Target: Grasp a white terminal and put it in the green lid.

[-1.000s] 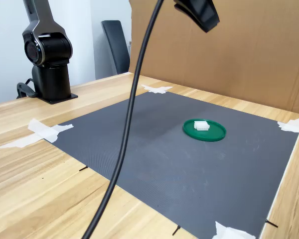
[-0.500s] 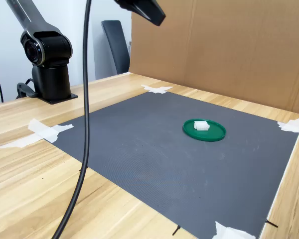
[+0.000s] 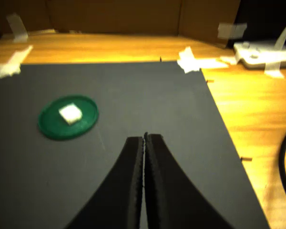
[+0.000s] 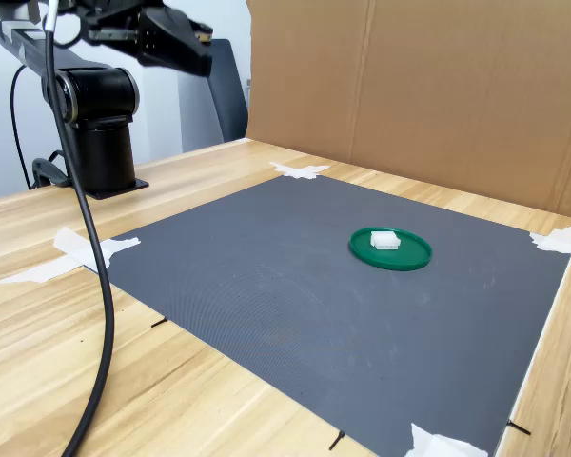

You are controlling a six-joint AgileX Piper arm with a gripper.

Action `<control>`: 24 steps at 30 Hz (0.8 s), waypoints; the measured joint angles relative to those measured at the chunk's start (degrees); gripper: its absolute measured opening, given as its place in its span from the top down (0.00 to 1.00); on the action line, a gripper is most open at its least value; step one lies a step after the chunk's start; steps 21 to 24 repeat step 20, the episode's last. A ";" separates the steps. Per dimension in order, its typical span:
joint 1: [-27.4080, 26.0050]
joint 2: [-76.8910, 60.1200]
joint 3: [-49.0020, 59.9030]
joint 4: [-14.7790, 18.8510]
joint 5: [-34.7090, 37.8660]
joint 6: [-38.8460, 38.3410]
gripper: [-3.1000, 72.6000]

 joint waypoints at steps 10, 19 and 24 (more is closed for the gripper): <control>0.00 -7.81 7.59 -0.72 3.02 -0.34 0.99; 0.00 -14.83 7.59 -2.02 3.25 -0.34 0.99; 0.00 -14.83 7.59 -2.08 3.27 -0.34 0.99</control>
